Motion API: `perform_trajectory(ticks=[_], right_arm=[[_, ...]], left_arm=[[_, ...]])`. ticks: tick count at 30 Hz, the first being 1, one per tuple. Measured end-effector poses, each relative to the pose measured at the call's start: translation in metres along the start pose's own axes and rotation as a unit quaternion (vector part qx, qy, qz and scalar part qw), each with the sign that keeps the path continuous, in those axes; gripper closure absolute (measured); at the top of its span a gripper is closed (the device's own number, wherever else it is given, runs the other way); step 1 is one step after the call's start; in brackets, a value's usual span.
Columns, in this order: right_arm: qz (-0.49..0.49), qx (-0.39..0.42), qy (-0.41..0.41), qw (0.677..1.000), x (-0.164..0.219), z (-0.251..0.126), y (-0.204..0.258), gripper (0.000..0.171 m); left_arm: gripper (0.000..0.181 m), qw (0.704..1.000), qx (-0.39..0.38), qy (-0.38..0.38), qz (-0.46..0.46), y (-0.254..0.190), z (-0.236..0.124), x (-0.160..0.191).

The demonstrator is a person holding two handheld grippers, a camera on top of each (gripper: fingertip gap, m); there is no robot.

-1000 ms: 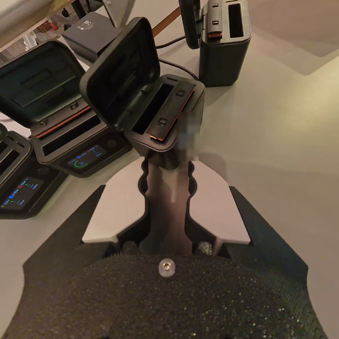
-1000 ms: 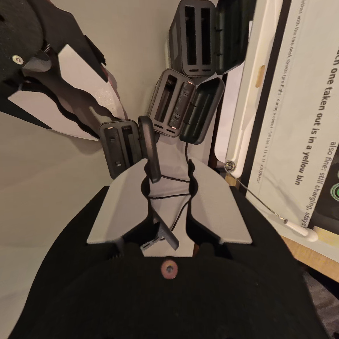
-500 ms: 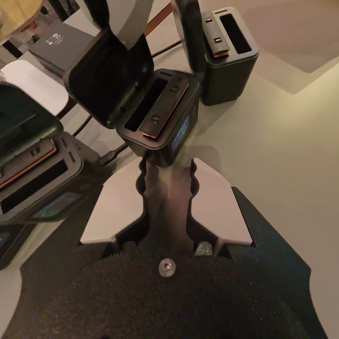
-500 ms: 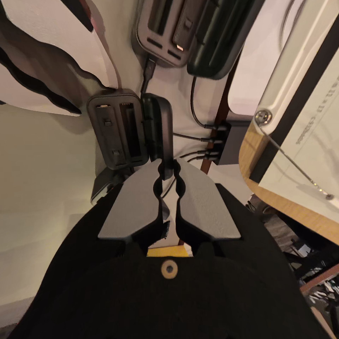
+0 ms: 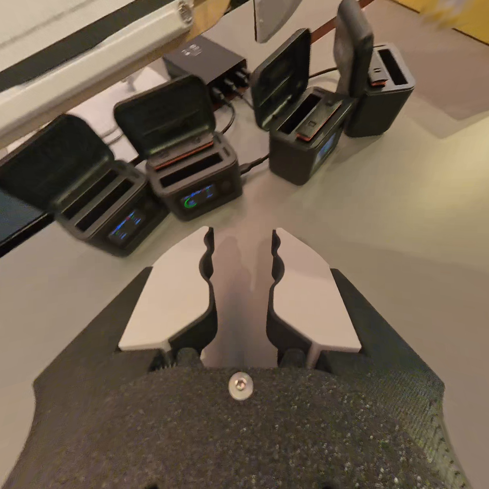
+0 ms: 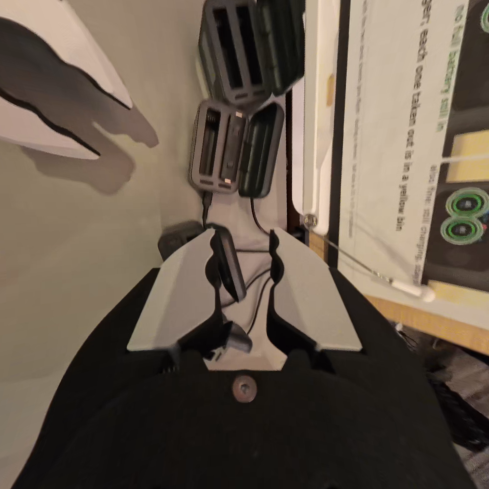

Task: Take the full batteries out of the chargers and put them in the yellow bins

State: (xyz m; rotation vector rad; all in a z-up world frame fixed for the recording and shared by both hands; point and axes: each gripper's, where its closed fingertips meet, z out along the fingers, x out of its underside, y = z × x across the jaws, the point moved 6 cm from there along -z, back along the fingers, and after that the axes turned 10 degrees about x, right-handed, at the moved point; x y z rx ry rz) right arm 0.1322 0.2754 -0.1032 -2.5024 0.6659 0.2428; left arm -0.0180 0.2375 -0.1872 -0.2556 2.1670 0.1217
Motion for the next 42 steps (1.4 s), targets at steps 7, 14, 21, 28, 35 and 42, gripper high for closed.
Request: perform_trajectory(ticks=[7, 14, 21, 28, 35, 42], right_arm=[[0.040, 0.058, 0.059, 0.996, -0.025, 0.047, -0.005, 0.134], [-0.022, 0.053, 0.056, 0.997, -0.032, 0.072, -0.003, 0.158], [-0.067, -0.075, -0.004, 0.995, -0.032, 0.068, 0.003, 0.162], [-0.077, -0.073, 0.007, 0.994, -0.035, 0.065, 0.009, 0.162], [-0.056, -0.031, -0.074, 0.995, -0.058, 0.023, 0.011, 0.161], [-0.084, -0.038, -0.012, 0.996, -0.047, 0.050, 0.041, 0.171]], left_arm=[[0.141, 0.999, -0.011, -0.013, -0.047, 0.006, -0.025, 0.033], [0.142, 0.998, 0.010, -0.022, -0.050, 0.008, -0.021, 0.037], [0.142, 0.998, 0.014, -0.025, -0.053, 0.010, -0.022, 0.038], [0.142, 0.999, 0.015, -0.014, -0.049, 0.011, -0.019, 0.042], [0.143, 0.999, 0.015, -0.010, -0.045, 0.011, -0.017, 0.043], [0.144, 0.999, 0.014, -0.005, -0.037, 0.009, -0.016, 0.044]])
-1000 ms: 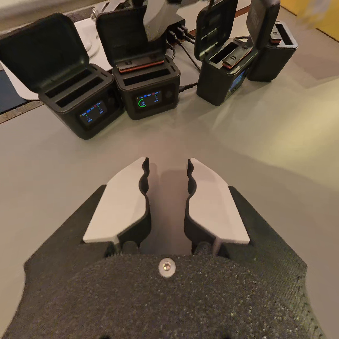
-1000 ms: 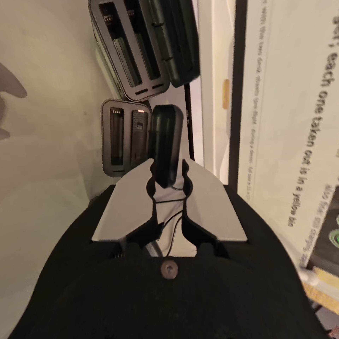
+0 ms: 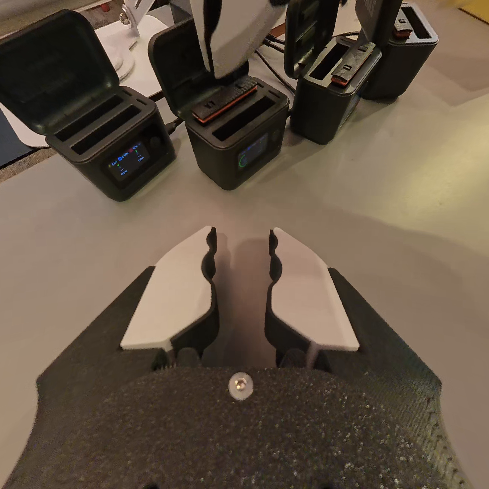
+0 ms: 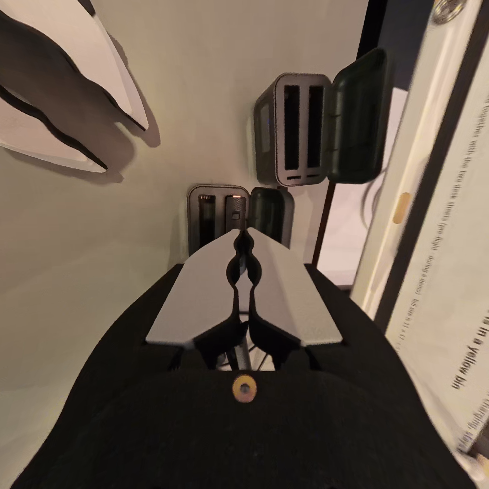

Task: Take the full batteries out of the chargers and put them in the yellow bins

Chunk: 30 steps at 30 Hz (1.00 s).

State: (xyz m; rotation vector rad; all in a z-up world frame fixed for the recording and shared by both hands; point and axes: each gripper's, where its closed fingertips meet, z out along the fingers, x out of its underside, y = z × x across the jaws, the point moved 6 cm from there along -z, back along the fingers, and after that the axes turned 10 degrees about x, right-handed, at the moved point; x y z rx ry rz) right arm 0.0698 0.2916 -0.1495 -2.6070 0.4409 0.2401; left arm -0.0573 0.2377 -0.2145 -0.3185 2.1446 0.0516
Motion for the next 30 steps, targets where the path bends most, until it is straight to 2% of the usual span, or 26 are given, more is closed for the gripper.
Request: perform_trajectory(ticks=[11, 20, 27, 30], right_arm=[[0.002, -0.011, 0.026, 1.000, 0.005, 0.009, 0.002, 0.171], [-0.066, -0.021, 0.095, 0.993, -0.004, 0.011, 0.003, 0.171], [-0.050, 0.014, 0.060, 0.997, -0.001, 0.009, 0.005, 0.171], [-0.003, 0.043, -0.022, 0.999, -0.006, -0.003, 0.008, 0.171]], left_arm=[[0.144, 1.000, -0.001, -0.005, -0.002, 0.002, -0.002, -0.002], [0.144, 1.000, 0.001, -0.002, -0.001, 0.000, 0.000, -0.002], [0.144, 1.000, 0.000, -0.002, 0.000, 0.001, 0.000, -0.001], [0.144, 1.000, -0.007, 0.004, 0.013, 0.001, 0.001, 0.001]])
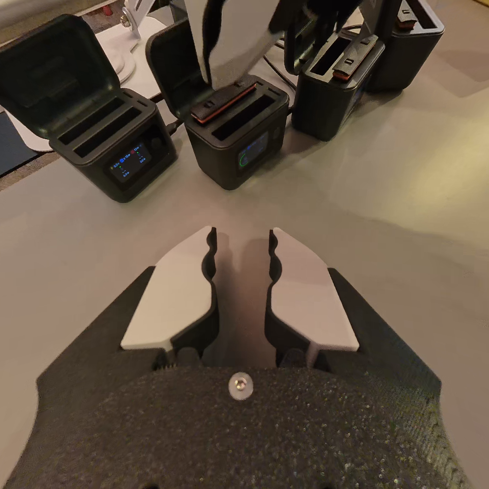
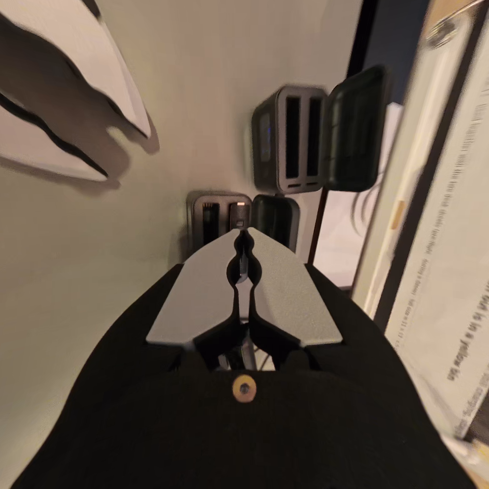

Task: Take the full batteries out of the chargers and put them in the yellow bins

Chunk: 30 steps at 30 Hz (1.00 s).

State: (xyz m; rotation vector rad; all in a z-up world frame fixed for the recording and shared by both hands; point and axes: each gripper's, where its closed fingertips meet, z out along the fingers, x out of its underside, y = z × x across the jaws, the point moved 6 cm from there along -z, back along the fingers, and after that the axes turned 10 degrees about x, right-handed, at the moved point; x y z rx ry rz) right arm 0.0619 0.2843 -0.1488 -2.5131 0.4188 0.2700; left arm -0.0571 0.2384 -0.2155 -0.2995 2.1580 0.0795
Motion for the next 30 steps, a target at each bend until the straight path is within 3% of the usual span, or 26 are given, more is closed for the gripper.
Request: perform_trajectory(ticks=[3, 5, 7, 9, 13, 19, 22, 30], right_arm=[[0.067, 0.026, -0.090, 0.993, -0.002, -0.029, 0.001, 0.171], [0.108, 0.046, -0.123, 0.985, 0.008, -0.048, 0.004, 0.148], [0.136, 0.082, -0.147, 0.976, 0.026, -0.065, 0.008, 0.142], [0.152, 0.110, -0.158, 0.969, 0.050, -0.081, 0.014, 0.134], [0.173, 0.136, -0.124, 0.967, 0.112, -0.096, 0.020, 0.134], [0.200, 0.150, -0.081, 0.965, 0.159, -0.092, 0.000, 0.136], [0.212, 0.158, -0.071, 0.962, 0.169, -0.077, -0.022, 0.142], [0.230, 0.131, -0.038, 0.963, 0.178, -0.033, -0.051, 0.136]], left_arm=[[0.143, 1.000, 0.002, -0.001, 0.001, -0.001, 0.001, 0.001], [0.142, 1.000, 0.001, 0.001, 0.002, -0.001, 0.002, 0.001], [0.141, 1.000, 0.003, -0.002, 0.001, -0.001, 0.002, 0.001], [0.140, 1.000, 0.004, -0.006, 0.001, -0.001, 0.003, 0.000], [0.136, 1.000, 0.003, -0.010, 0.002, 0.003, 0.008, -0.005], [0.130, 1.000, -0.007, -0.009, -0.001, 0.011, 0.026, -0.015], [0.131, 1.000, -0.011, 0.002, 0.005, 0.010, 0.029, -0.013], [0.135, 0.999, -0.022, -0.002, 0.042, 0.003, 0.025, -0.011]])
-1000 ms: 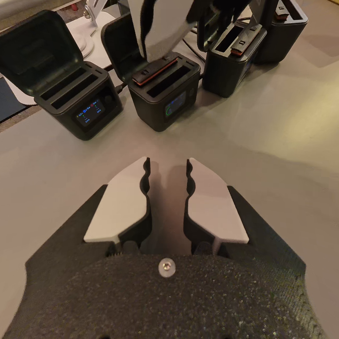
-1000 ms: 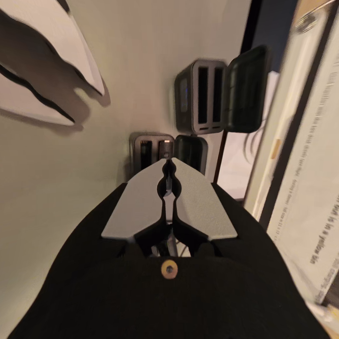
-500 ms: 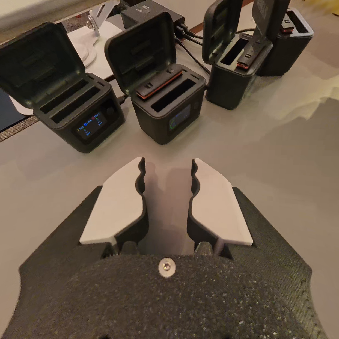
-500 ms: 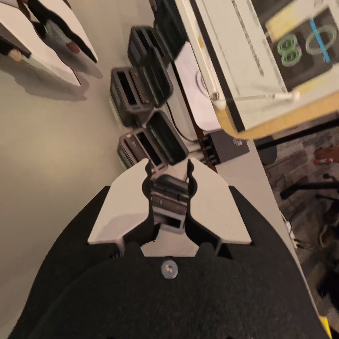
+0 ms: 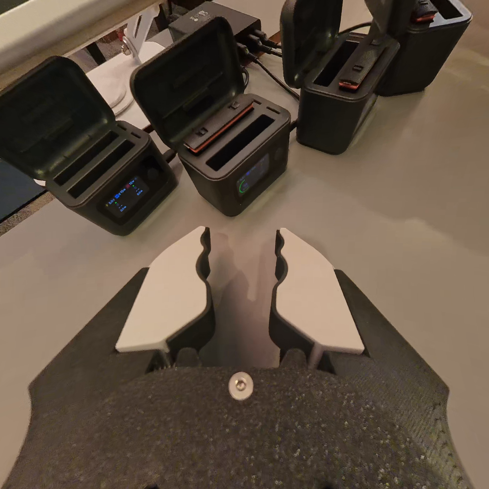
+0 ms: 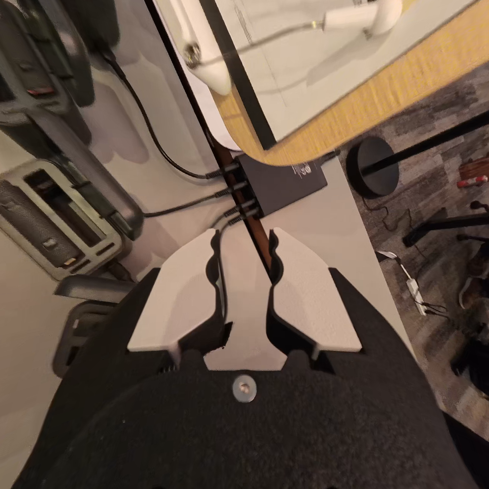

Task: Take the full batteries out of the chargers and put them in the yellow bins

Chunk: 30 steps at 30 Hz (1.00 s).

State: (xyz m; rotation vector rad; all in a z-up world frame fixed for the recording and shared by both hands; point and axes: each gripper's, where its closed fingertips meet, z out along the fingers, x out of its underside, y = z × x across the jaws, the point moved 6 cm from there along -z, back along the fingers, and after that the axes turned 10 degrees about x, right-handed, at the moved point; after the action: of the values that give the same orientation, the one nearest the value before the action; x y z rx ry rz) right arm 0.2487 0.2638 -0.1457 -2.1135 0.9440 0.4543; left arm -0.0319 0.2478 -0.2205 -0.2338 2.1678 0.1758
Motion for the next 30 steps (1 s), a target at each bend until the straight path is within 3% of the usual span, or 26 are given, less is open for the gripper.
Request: perform_trajectory(ticks=[2, 7, 12, 14, 22, 26, 30], right_arm=[[-0.002, -0.003, -0.027, 1.000, -0.006, -0.008, 0.007, 0.146], [-0.038, -0.047, -0.074, 0.995, -0.027, -0.032, 0.029, 0.136], [-0.146, -0.117, 0.010, 0.982, -0.039, -0.017, 0.057, 0.137], [-0.189, -0.113, 0.047, 0.974, -0.038, -0.007, 0.060, 0.159], [-0.243, -0.098, 0.096, 0.960, -0.040, -0.007, 0.059, 0.161], [-0.207, -0.086, 0.074, 0.972, -0.047, -0.018, 0.057, 0.140], [-0.063, -0.056, -0.071, 0.994, -0.069, -0.056, 0.056, 0.136]], left_arm=[[0.134, 1.000, -0.003, 0.001, 0.002, 0.000, 0.000, 0.000], [0.126, 1.000, 0.008, 0.011, -0.009, 0.006, 0.007, -0.002], [0.125, 1.000, 0.013, 0.012, -0.013, 0.011, 0.013, -0.005], [0.126, 1.000, 0.011, 0.008, -0.009, 0.011, 0.012, -0.006], [0.127, 1.000, 0.010, 0.004, -0.008, 0.011, 0.010, -0.005], [0.127, 1.000, 0.005, 0.002, -0.006, 0.011, 0.008, -0.005], [0.129, 1.000, -0.010, -0.009, -0.015, 0.016, 0.001, -0.004]])
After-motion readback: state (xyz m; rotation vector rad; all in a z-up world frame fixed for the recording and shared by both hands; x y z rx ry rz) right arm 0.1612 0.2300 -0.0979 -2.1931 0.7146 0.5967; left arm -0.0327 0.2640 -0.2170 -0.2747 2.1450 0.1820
